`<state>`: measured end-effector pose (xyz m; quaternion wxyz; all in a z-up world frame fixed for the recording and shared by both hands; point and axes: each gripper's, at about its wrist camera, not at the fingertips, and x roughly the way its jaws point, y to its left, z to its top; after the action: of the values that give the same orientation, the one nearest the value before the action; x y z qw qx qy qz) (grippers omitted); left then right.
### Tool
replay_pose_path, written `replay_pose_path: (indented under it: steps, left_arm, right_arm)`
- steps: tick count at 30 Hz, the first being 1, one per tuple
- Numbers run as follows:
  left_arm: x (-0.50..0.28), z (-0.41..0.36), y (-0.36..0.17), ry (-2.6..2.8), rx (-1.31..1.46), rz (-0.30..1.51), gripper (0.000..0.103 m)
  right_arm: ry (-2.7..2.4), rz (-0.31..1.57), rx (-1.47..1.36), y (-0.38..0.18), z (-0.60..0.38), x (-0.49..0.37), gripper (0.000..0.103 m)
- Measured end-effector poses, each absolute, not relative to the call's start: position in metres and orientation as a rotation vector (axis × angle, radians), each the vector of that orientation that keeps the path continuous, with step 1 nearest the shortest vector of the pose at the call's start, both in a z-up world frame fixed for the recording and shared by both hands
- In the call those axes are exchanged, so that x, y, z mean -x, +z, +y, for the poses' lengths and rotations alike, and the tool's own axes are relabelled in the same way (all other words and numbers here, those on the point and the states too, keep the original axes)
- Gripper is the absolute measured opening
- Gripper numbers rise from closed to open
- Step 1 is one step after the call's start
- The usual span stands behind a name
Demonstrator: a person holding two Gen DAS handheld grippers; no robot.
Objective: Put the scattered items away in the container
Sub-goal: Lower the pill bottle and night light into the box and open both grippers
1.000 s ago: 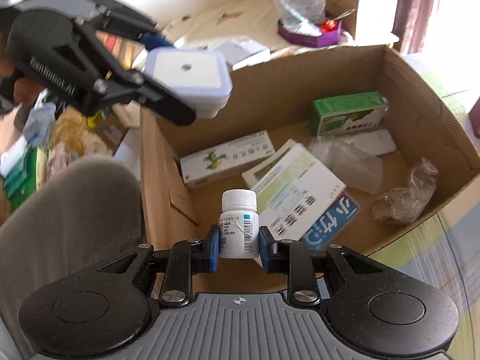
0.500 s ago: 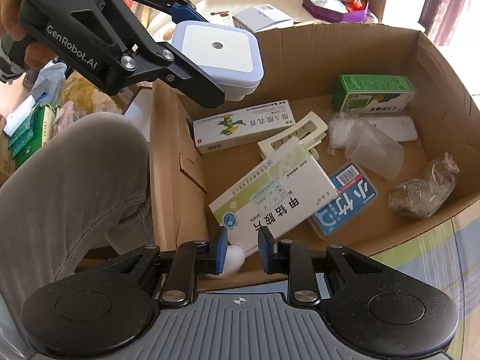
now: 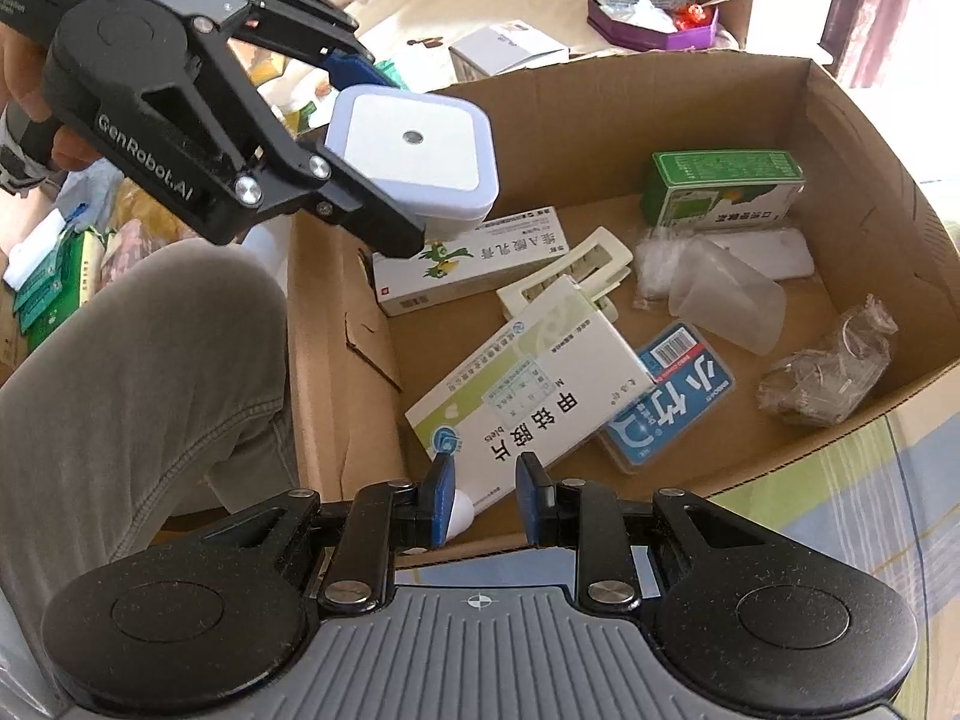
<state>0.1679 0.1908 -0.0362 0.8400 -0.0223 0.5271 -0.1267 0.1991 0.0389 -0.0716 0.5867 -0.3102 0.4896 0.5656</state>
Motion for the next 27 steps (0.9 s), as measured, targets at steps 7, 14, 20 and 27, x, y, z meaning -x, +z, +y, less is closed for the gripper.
replay_pose_path:
  steps: [7, 14, 20, 27]
  left_arm:
    - [-0.168, 0.188, -0.039, -0.276, 0.042, 1.128, 0.063]
    - [-0.17, 0.185, -0.047, -0.282, 0.042, 1.149, 0.063]
    - [-0.179, 0.179, -0.066, -0.289, 0.04, 1.229, 0.063]
    - [-0.188, 0.171, -0.078, -0.297, 0.028, 1.28, 0.063]
  right_arm:
    - [1.309, 1.129, 0.706, -0.069, 0.035, -0.202, 0.03]
    - [1.299, 1.114, 0.702, -0.068, 0.033, -0.202, 0.03]
    - [1.292, 1.105, 0.697, -0.067, 0.032, -0.201, 0.03]
    - [1.291, 1.096, 0.69, -0.065, 0.03, -0.202, 0.03]
